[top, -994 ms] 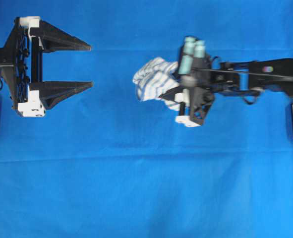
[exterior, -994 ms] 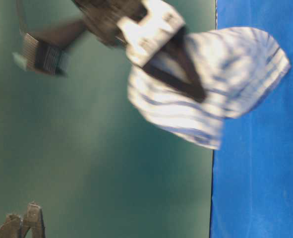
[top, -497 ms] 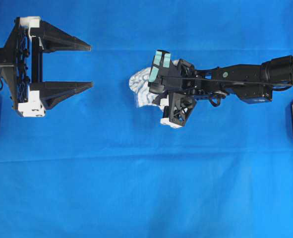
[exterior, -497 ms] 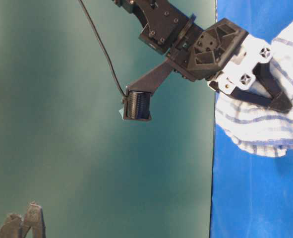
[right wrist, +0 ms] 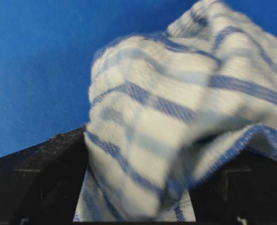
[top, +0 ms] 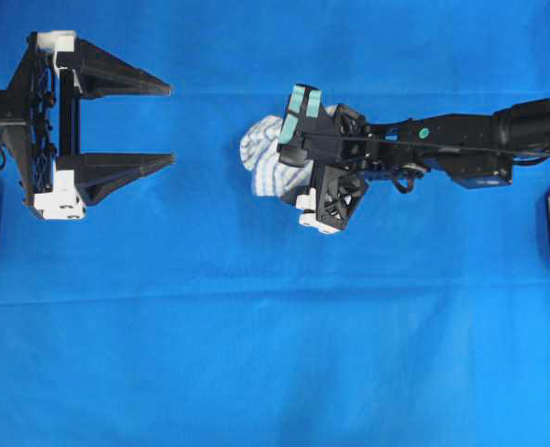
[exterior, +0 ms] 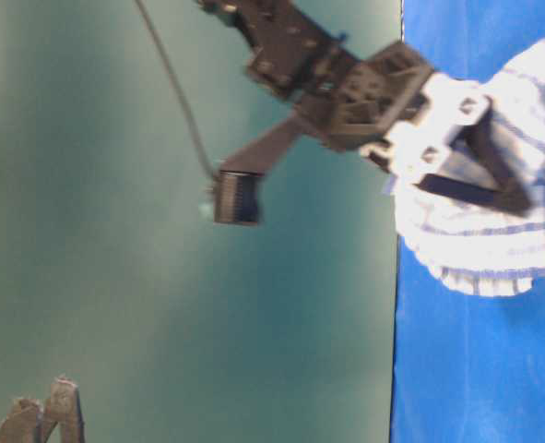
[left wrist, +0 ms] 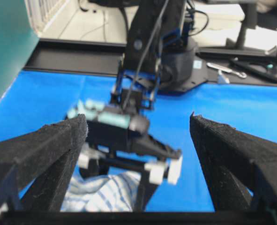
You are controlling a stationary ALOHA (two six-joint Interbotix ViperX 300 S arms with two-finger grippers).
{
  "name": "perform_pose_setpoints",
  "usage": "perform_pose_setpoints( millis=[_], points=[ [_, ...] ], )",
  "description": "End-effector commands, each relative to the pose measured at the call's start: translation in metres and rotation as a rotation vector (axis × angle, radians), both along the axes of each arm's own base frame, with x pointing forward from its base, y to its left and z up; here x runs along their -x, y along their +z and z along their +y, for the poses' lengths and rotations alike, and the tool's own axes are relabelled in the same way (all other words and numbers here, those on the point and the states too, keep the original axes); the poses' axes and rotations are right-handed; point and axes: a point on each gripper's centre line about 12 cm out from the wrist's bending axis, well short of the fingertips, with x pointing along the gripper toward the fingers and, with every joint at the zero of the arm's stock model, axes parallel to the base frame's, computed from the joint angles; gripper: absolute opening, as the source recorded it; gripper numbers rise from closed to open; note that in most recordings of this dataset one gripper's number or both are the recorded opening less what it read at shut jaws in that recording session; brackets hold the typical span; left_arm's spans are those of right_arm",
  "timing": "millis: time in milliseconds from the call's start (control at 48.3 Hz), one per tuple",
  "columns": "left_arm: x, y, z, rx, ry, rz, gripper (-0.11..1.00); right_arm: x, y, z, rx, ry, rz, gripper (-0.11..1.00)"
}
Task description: Hand over the towel.
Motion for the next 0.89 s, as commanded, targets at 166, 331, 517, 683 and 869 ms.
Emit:
perform_pose_setpoints(
  millis=[166, 331, 517, 683, 869],
  points=[
    [0.000, 0.007, 0.000, -0.002, -0.001, -0.021, 0.94, 0.023, 0.105, 0.000, 0.071, 0.013, -0.223, 0.70],
    [0.000, 0.006, 0.000, 0.000, -0.001, -0.020, 0.94, 0.049, 0.158, 0.004, 0.109, 0.018, -0.359, 0.70],
    [0.000, 0.007, 0.000, -0.002, -0.001, -0.021, 0.94, 0.083, 0.195, 0.011, 0.147, 0.023, -0.491, 0.70],
    [0.000, 0.006, 0.000, 0.000, -0.001, -0.018, 0.94, 0.113, 0.211, 0.019, 0.159, 0.031, -0.585, 0.70],
    [0.000, 0.006, 0.000, -0.003, 0.000, -0.018, 0.94, 0.128, 0.214, 0.023, 0.169, 0.036, -0.644, 0.70]
  ],
)
